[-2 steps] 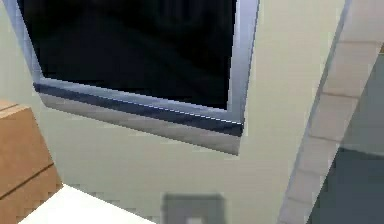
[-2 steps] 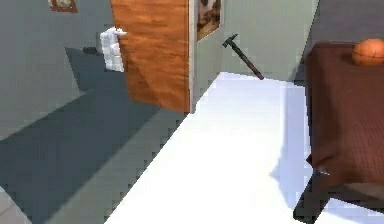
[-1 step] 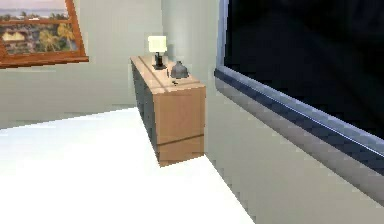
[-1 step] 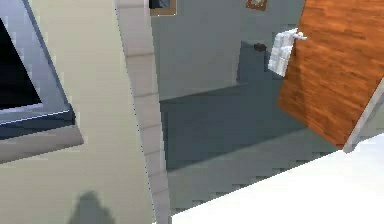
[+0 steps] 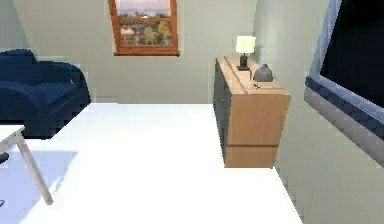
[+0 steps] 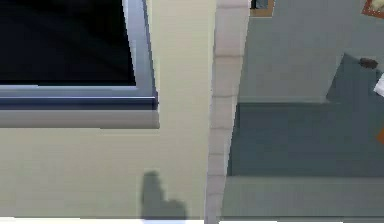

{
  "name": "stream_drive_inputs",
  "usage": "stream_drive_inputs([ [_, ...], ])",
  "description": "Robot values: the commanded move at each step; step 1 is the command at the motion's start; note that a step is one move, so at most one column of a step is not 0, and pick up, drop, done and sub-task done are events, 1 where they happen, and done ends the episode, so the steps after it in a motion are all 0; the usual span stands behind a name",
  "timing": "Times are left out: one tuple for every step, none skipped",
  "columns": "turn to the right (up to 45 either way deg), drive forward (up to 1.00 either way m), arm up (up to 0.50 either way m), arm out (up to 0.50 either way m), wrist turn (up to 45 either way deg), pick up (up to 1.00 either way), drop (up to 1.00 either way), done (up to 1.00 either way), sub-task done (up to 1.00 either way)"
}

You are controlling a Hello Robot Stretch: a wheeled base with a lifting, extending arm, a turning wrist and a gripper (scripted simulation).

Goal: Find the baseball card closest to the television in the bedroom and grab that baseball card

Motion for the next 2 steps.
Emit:
stream_drive_inputs([
  [0.0,1.0,0.0,0.0,0.0,0.0,0.0,0.0,0.0],
  [-18.0,0.0,0.0,0.0,0.0,0.0,0.0,0.0,0.0],
])
